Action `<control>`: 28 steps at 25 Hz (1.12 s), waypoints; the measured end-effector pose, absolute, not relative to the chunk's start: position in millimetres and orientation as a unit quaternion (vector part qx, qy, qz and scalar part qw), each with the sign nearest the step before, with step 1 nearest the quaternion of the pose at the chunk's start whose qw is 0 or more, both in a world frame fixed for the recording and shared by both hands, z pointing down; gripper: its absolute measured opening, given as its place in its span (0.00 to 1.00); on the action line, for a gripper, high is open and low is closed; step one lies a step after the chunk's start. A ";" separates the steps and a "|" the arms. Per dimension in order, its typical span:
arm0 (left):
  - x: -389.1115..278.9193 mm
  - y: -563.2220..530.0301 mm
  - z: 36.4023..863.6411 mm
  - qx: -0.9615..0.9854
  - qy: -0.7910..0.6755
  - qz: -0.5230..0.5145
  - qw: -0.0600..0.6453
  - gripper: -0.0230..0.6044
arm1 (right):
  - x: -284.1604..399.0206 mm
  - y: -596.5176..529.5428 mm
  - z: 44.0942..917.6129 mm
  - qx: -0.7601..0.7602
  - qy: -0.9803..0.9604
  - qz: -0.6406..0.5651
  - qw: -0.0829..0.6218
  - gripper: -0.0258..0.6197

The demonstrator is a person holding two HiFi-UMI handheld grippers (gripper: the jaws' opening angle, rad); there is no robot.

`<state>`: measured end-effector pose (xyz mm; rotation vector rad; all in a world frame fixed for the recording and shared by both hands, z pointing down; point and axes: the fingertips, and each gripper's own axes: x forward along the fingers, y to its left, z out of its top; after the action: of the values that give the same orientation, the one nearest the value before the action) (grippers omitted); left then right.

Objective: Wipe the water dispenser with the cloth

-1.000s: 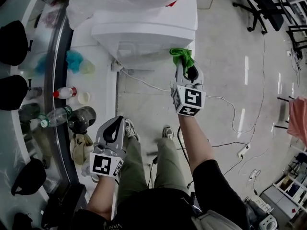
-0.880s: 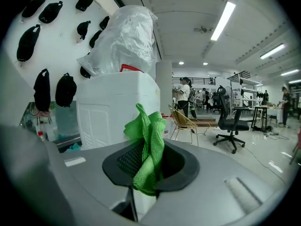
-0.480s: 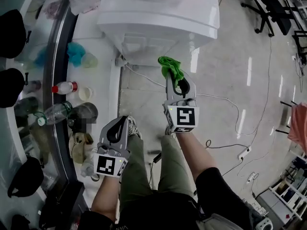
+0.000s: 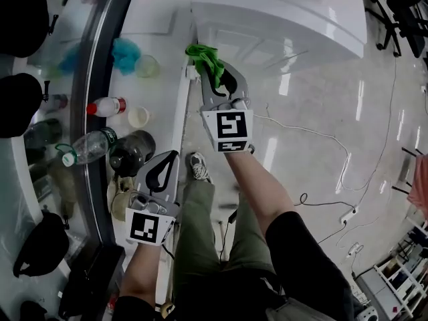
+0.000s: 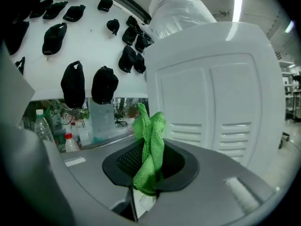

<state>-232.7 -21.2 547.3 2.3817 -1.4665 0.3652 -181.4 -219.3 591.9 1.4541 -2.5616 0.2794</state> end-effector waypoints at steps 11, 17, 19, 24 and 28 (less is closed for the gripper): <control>-216.4 -33.5 538.2 0.841 -0.516 0.097 0.130 0.04 | -98.0 -234.8 601.3 0.539 -0.828 0.098 0.117 0.16; -168.8 -33.2 540.6 0.853 -0.494 0.097 0.134 0.04 | 7.9 -230.0 600.9 0.592 -0.789 0.093 0.134 0.16; -151.4 -29.9 543.5 0.858 -0.483 0.109 0.138 0.04 | 35.8 -227.2 601.4 0.604 -0.780 0.094 0.136 0.16; -119.3 -28.5 542.7 0.861 -0.477 0.111 0.135 0.04 | 85.4 -221.5 605.6 0.620 -0.764 0.109 0.140 0.16; -106.8 -28.2 541.2 0.858 -0.480 0.117 0.138 0.04 | 100.5 -217.4 602.9 0.623 -0.762 0.110 0.139 0.16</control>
<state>-106.8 -28.2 541.2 2.4829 -1.3878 0.3397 100.5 -217.4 602.9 1.8002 -2.2019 0.3167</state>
